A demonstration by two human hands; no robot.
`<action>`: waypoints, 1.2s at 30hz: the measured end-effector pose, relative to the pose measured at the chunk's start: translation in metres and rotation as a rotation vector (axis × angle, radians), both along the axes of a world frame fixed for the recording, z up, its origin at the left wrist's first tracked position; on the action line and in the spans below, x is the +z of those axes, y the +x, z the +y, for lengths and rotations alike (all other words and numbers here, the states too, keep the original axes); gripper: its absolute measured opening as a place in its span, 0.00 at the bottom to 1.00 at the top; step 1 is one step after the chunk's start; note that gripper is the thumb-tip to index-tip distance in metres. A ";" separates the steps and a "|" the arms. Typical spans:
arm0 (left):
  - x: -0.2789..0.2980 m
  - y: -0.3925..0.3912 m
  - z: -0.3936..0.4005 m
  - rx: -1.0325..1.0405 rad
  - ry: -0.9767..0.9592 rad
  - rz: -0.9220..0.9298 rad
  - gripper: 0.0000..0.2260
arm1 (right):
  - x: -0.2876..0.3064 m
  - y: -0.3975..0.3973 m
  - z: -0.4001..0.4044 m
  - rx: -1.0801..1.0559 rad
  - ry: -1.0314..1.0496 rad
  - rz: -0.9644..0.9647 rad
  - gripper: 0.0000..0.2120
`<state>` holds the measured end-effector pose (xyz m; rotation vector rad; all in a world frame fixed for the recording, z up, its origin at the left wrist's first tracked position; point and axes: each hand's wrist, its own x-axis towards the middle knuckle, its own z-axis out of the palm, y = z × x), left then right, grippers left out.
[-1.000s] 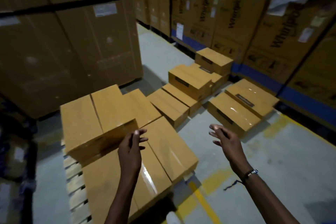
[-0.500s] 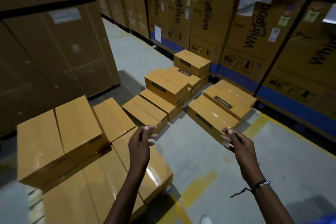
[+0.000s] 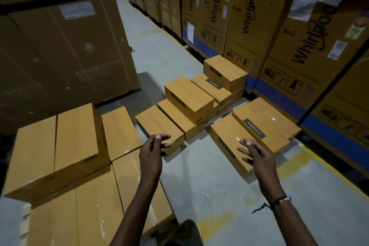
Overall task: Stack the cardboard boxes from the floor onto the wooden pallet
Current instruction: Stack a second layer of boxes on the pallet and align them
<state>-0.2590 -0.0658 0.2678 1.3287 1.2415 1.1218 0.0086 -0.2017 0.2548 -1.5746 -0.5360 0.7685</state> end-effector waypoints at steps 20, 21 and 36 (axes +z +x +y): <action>-0.041 0.197 0.314 0.143 -0.146 -0.018 0.13 | -0.020 0.219 0.350 0.197 -0.107 -0.062 0.12; -0.041 0.204 0.329 0.147 -0.148 -0.012 0.13 | -0.023 0.226 0.367 0.207 -0.114 -0.062 0.12; -0.150 0.315 0.581 0.251 -0.316 0.210 0.11 | -0.146 0.353 0.681 0.429 -0.287 -0.031 0.10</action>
